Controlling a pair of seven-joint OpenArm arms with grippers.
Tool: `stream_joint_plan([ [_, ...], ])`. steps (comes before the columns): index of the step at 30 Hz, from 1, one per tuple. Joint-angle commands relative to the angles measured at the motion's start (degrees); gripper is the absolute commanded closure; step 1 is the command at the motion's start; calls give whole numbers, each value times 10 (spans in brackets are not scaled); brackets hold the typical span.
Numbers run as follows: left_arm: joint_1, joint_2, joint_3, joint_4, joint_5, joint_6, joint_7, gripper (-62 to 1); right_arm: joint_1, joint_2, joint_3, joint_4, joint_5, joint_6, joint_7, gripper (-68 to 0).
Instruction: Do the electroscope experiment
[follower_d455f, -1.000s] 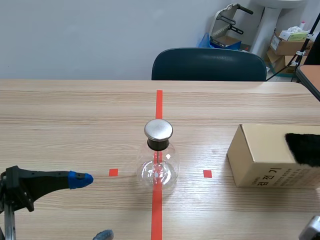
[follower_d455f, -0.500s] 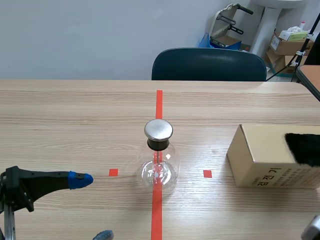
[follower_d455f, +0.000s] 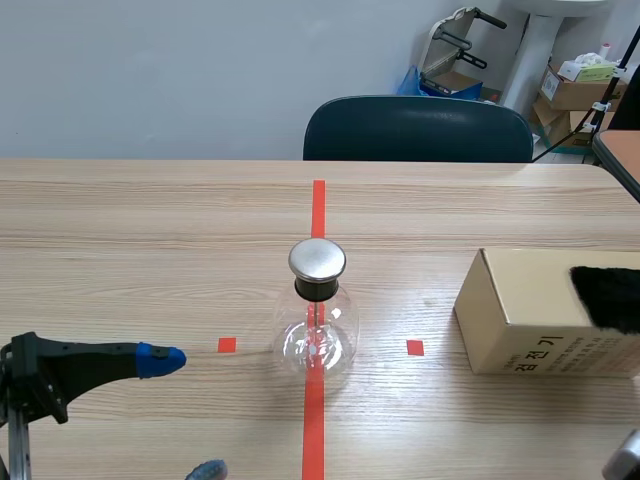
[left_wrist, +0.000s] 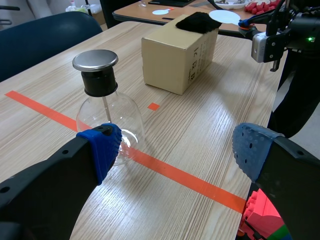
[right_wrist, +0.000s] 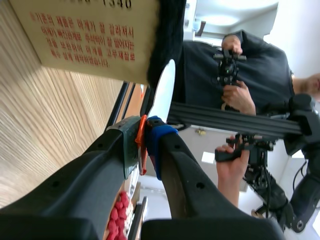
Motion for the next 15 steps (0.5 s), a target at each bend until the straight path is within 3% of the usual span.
stream_joint_plan([
  [1, 0, 3, -2, 10, -4, -1, -10, -482, -1, 8, 3, 2, -6, -29, 52, -17],
  [3, 0, 3, -2, 10, -4, -1, -10, -482, -1, 8, 3, 2, -7, -29, 121, -17],
  [5, 0, 3, -2, 10, -4, -1, -10, -482, -1, 8, 3, 2, -7, -29, 146, -17],
  [7, 0, 3, -2, 10, -4, -1, -10, -482, -1, 7, 3, 2, -6, -29, 122, -17],
  [11, 0, 3, -2, 10, -4, -1, -10, -482, -1, 8, 3, 2, -2, -29, 9, -17],
  [13, 0, 3, -2, 10, -4, -1, -10, -482, -1, 8, 3, 2, -3, -29, 4, -17],
  [15, 0, 3, -2, 10, -4, -1, -10, -482, -1, 8, 3, 2, -8, -29, 47, -17],
])
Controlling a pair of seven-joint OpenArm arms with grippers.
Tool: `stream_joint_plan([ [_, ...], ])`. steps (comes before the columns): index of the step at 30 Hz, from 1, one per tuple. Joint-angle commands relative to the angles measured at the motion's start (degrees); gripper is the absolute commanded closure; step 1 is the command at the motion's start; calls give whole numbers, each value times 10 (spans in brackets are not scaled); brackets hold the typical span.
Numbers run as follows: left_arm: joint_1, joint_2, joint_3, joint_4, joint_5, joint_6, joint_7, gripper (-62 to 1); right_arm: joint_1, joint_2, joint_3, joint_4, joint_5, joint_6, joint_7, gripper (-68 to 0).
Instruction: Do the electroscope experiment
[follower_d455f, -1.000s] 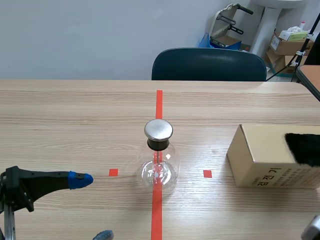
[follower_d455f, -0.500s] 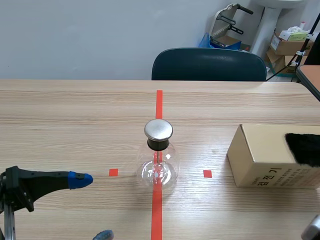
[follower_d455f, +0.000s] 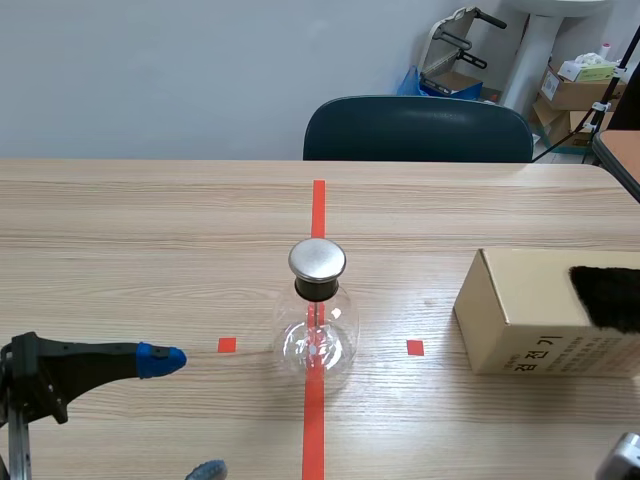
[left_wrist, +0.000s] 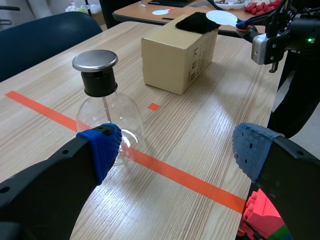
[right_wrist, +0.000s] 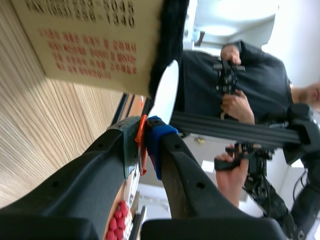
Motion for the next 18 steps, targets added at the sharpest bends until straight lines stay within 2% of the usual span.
stream_joint_plan([
  [1, 0, 3, -2, 10, -4, -1, -10, -482, -1, 8, 3, 2, -10, -29, 50, -17],
  [4, 0, 3, -2, 10, -4, -1, -10, -482, 0, 8, 3, 2, -24, -29, 117, -17],
  [6, 0, 3, -2, 10, -4, -1, -10, -482, 0, 8, 3, 2, -25, -29, 117, -17],
  [11, 0, 3, -2, 10, -4, -1, -10, -482, -1, 8, 4, 2, -19, -29, -13, -17],
  [13, 0, 3, -2, 10, -4, -1, -10, -482, -1, 8, 4, 2, -19, -29, -28, -17],
  [15, 0, 3, -2, 10, -4, -1, -10, -482, 1, 8, 4, 2, -19, -29, 3, -17],
  [18, 0, 3, -2, 10, -4, -1, -10, -482, 1, 8, 3, 2, -19, -29, 90, -17],
])
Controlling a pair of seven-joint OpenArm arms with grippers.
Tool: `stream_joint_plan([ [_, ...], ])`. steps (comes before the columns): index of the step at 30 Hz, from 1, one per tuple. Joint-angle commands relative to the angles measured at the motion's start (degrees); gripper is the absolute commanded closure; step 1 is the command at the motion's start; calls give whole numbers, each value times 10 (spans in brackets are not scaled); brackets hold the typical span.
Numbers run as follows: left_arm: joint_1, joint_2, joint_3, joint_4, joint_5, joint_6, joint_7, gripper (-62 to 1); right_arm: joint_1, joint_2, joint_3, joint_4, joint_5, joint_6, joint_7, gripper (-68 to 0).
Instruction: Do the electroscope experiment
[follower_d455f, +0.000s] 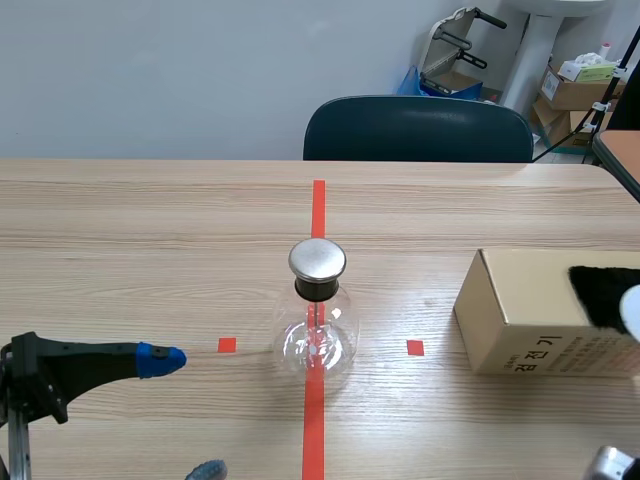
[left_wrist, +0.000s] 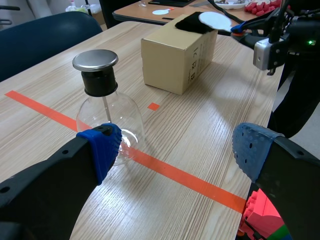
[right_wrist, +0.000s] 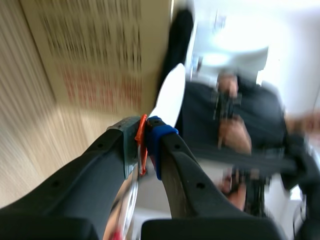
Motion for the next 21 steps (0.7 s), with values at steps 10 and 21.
stream_joint_plan([
  [10, 0, 3, -2, 10, -4, -1, -10, -482, -1, 8, 3, 2, 13, -28, -96, -17],
  [21, 0, 3, -3, 10, -4, -1, -10, -482, -1, 8, 3, 2, 13, -28, -31, -17],
])
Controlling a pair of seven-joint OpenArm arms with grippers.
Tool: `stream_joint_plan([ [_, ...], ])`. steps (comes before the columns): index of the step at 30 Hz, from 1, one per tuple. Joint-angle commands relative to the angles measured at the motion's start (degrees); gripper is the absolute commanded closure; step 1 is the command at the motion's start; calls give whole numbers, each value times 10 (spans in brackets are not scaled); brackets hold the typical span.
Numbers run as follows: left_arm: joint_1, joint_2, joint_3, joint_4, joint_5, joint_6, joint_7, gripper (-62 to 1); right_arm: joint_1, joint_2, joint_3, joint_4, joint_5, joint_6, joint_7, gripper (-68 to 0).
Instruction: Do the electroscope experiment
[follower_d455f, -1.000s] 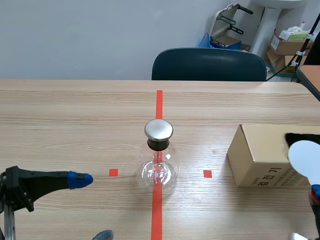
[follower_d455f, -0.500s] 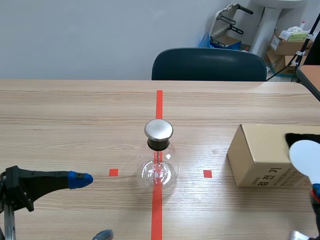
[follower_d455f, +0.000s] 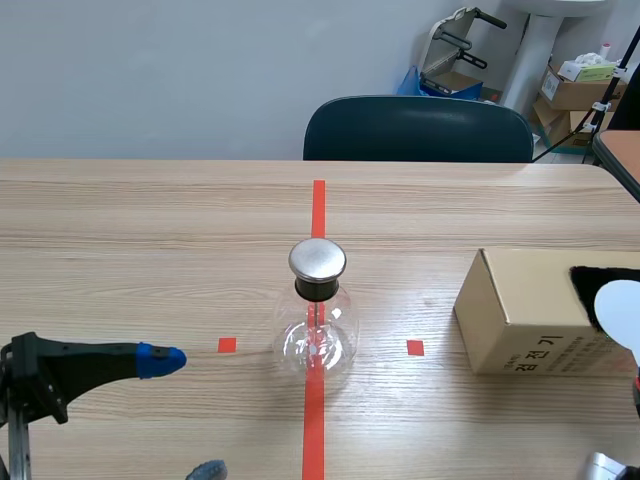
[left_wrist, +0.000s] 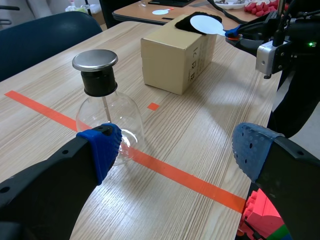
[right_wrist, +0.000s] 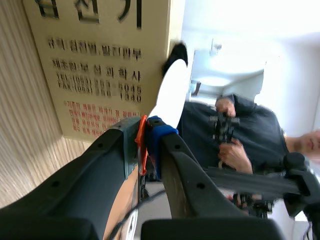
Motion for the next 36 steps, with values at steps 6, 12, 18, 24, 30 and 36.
stream_joint_plan([
  [6, 0, 3, -3, 10, -4, -1, -10, -482, -1, 8, 3, 2, 4, -29, -26, -17],
  [12, 0, 3, -3, 10, -4, -1, -10, -482, -1, 8, 3, 2, 0, -29, -21, -17],
  [18, 0, 3, -3, 10, -4, -1, -10, -482, -1, 8, 4, 2, -3, -29, -21, -17],
  [24, -2, 3, -3, 10, -4, -1, -9, -482, -1, 8, 4, 2, -13, -29, -8, -17],
  [30, -21, 11, -3, 9, -4, -1, 20, -475, -1, 13, 4, 45, 44, -29, 10, -17],
  [36, -48, 49, -2, -6, -3, -1, 71, -325, -1, 15, -8, 141, 61, 31, -31, -17],
])
